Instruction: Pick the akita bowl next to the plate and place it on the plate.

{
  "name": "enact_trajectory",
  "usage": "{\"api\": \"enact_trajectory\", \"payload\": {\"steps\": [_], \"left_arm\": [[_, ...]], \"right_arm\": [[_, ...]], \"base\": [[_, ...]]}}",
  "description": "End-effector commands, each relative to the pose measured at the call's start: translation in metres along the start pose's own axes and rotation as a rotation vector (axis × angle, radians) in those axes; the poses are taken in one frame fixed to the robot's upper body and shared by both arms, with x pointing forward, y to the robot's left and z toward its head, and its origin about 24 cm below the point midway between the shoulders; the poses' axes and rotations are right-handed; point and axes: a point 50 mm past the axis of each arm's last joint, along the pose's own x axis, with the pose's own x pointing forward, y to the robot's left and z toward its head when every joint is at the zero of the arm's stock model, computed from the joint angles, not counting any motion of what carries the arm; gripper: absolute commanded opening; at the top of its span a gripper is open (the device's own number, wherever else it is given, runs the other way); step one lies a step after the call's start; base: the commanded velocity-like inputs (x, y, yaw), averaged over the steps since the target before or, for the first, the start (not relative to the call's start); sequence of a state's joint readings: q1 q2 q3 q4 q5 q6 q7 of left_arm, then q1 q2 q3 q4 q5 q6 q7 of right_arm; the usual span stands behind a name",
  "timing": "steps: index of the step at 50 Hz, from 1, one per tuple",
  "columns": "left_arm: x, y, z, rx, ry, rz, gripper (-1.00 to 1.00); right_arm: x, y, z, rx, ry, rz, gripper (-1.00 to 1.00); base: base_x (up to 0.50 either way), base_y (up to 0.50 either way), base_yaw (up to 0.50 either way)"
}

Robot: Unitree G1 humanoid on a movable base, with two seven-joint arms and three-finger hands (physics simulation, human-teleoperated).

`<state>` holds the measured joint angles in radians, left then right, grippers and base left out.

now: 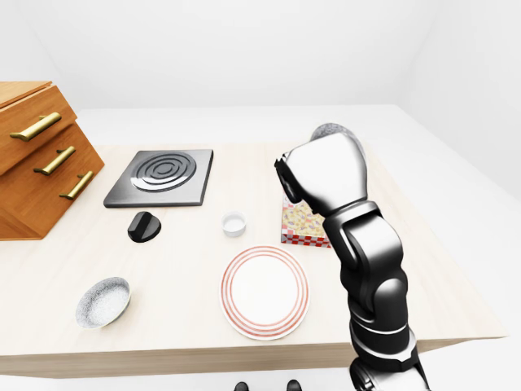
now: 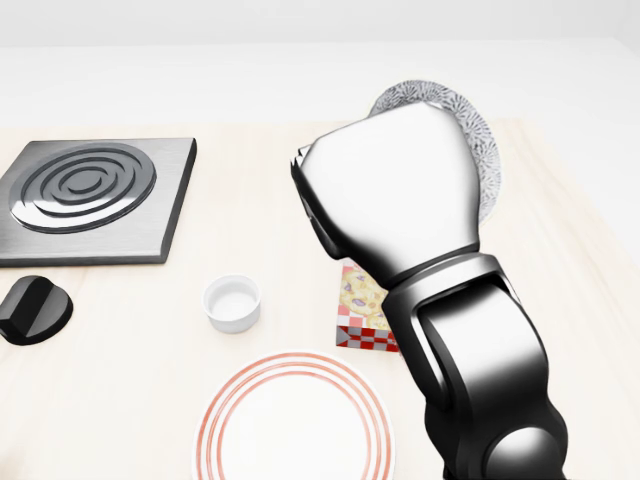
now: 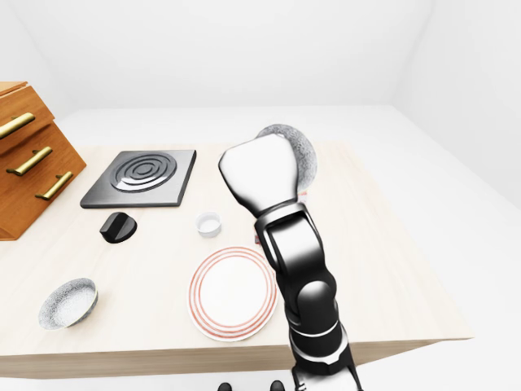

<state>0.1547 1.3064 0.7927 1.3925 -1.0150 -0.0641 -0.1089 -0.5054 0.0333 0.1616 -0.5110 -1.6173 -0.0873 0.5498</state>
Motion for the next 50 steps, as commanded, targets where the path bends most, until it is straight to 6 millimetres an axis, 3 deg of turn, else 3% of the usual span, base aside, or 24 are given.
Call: {"api": "enact_trajectory", "payload": {"steps": [1, 23, 39, 50], "left_arm": [[0.0, 0.0, -0.001, -0.001, 0.0, -0.002, 1.0], [0.0, 0.0, 0.0, -0.001, 0.001, -0.002, 1.0], [0.0, -0.001, -0.001, -0.001, 0.002, -0.003, 1.0], [0.0, -0.001, -0.001, -0.001, 0.001, -0.006, 1.0]], "right_arm": [[-0.005, 0.013, 0.023, -0.068, 0.003, -0.025, -1.0], [-0.017, 0.059, 0.056, -0.062, -0.097, 0.068, -1.0], [-0.026, 0.087, 0.066, -0.078, -0.139, 0.133, -1.0], [-0.04, 0.109, 0.072, -0.003, -0.17, 0.283, -1.0]], "base": [[0.0, 0.0, 0.0], [0.0, 0.0, 0.0], [0.0, 0.0, 0.0], [0.0, 0.0, 0.0]]}}
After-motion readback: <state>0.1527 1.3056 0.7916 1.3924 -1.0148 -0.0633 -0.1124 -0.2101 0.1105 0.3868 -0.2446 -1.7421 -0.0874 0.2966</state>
